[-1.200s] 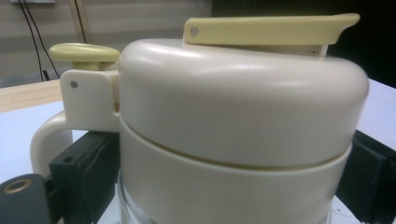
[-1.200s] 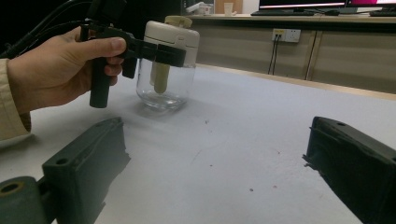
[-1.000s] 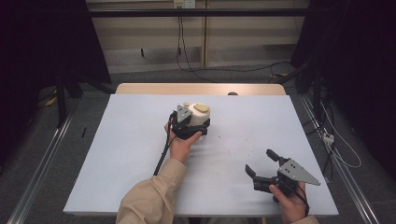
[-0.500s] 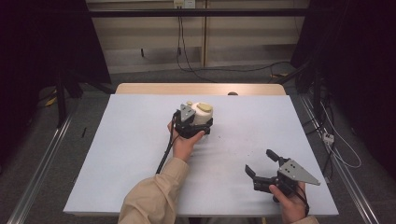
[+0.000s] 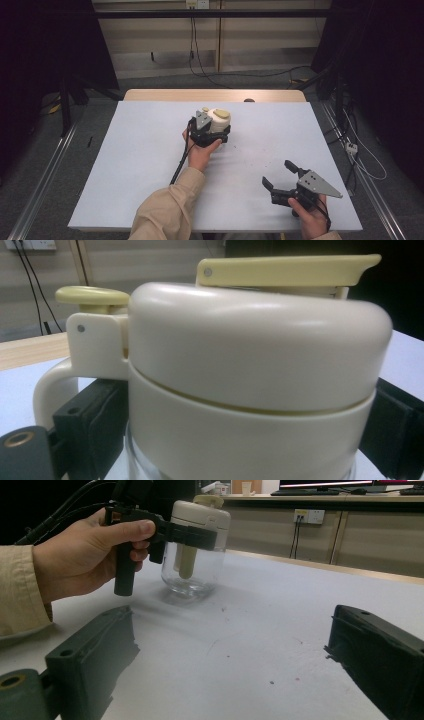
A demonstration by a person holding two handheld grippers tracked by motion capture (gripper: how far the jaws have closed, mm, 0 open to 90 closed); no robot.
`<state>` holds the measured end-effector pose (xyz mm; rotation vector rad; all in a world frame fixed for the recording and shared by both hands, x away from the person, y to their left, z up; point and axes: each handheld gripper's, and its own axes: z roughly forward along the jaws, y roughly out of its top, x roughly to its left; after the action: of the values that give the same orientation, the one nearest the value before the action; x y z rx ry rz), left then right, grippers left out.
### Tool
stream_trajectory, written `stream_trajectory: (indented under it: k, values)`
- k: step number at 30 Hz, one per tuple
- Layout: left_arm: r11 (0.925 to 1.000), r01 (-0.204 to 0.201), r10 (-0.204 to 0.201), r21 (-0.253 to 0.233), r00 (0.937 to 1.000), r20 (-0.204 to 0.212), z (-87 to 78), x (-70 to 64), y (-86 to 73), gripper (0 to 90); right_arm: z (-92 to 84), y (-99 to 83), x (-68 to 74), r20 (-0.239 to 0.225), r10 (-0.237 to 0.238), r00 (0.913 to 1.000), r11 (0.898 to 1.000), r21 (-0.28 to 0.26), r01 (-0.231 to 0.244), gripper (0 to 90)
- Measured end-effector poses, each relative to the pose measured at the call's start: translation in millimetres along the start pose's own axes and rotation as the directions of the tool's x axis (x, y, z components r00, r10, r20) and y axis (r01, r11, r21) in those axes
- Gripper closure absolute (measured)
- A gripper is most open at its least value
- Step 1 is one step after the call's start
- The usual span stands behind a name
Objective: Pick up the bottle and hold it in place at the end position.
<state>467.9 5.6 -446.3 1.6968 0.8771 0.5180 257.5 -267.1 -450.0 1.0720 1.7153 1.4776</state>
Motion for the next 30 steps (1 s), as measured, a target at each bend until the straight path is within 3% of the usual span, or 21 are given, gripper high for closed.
stream_trajectory:
  k: [10,22,30]
  values:
    - [0.9984,-0.055,0.055,0.015,0.9985,-0.006,-1.5,-4.9,0.2,6.7,0.9,0.0,1.2,-0.003,-0.010,0.9999,1.000,0.006,0.010,4.0]
    - [0.9984,-0.049,0.049,0.029,0.9988,-0.007,-5.8,-5.2,-1.1,6.4,0.9,-0.2,1.0,-0.002,-0.006,1.0000,1.000,0.008,0.006,4.0]
    - [0.9997,-0.018,0.019,0.019,0.9998,-0.004,-12.2,-3.7,-7.6,5.9,2.2,0.1,2.2,-0.001,-0.013,0.9999,1.000,0.016,0.013,4.0]
